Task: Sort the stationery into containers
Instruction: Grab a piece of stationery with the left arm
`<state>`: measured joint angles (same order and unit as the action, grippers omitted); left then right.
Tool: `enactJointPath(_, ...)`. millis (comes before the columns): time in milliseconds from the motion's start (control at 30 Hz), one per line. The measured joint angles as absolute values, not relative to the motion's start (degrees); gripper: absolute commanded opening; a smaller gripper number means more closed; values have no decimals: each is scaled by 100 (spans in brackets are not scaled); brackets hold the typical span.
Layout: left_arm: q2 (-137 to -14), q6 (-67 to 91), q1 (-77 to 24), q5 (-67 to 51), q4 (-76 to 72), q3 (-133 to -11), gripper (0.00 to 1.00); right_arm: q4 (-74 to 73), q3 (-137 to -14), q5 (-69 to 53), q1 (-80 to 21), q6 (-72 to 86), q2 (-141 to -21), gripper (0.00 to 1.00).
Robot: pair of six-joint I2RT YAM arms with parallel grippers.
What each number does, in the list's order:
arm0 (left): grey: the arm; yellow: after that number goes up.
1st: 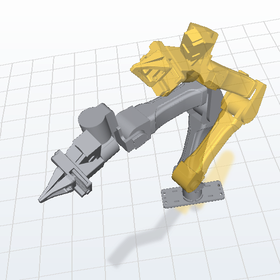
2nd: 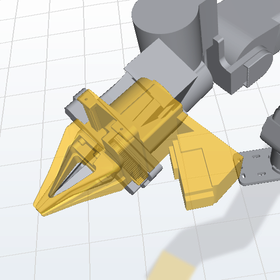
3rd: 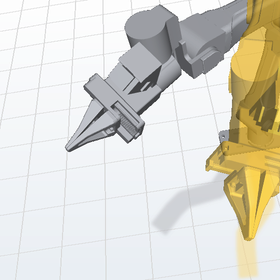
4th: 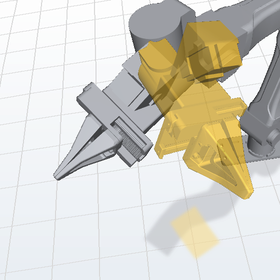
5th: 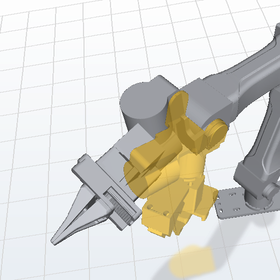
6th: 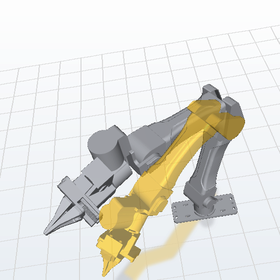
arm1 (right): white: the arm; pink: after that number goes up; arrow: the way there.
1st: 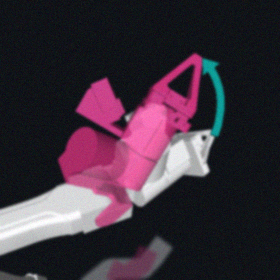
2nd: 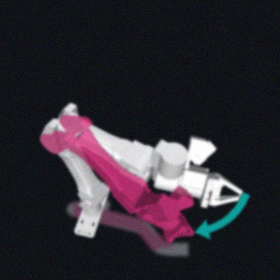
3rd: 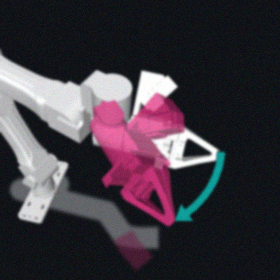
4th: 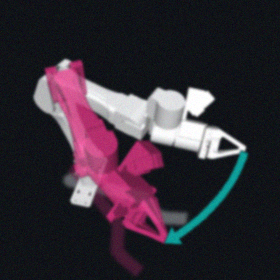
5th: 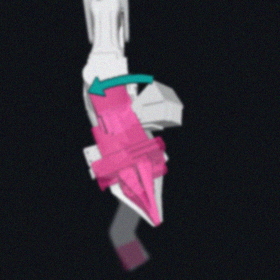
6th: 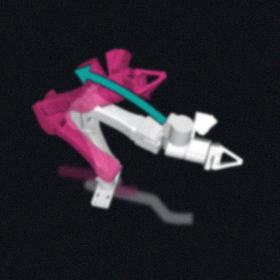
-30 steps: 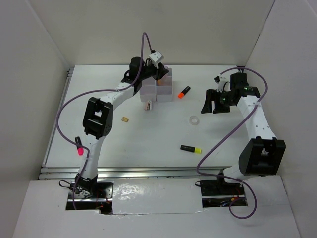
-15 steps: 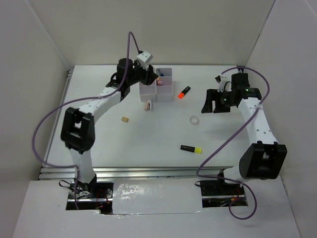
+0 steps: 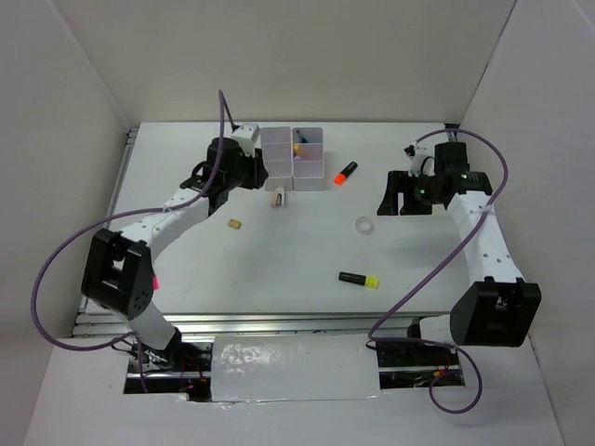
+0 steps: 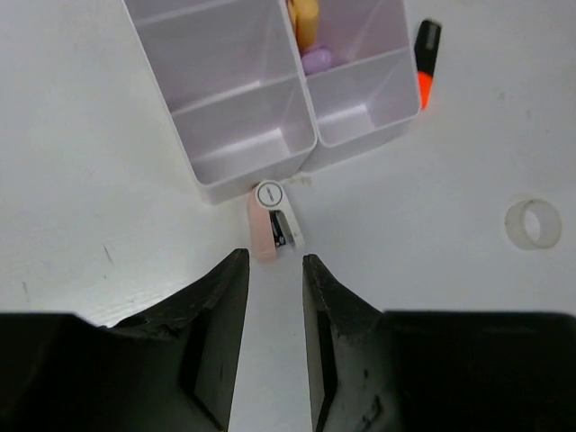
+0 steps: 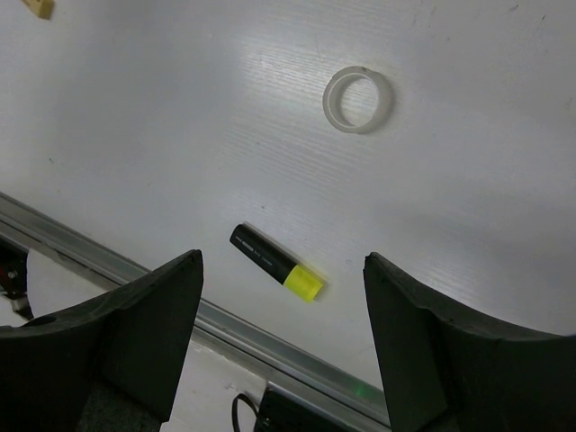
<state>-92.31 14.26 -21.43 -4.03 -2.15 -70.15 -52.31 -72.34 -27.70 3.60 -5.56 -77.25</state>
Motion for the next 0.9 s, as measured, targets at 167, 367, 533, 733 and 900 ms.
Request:
enactJointPath(167, -9778, 1741, -2449, 167, -132, -7015, 46, -5170, -7153, -2729, 351, -545, -7725, 78)
enactJointPath(367, -10471, 1962, -2617, 591, -176, -7116, 48, -5142, -7116, -2672, 351, -548, -7732, 78)
enactJointPath(533, -10945, 1968, -2609, 790, -342, -7153, 49, -5100, -7081, -2672, 351, -552, -7762, 78)
enactJointPath(733, -11183, 1968, -2574, 792, -495, -7153, 53, -5054, -7078, -2672, 353, -561, -7837, 78)
enactJointPath(900, -11373, 1975, -2552, 642, -659, -7242, 54, -5054, -7078, -2672, 353, -563, -7876, 78)
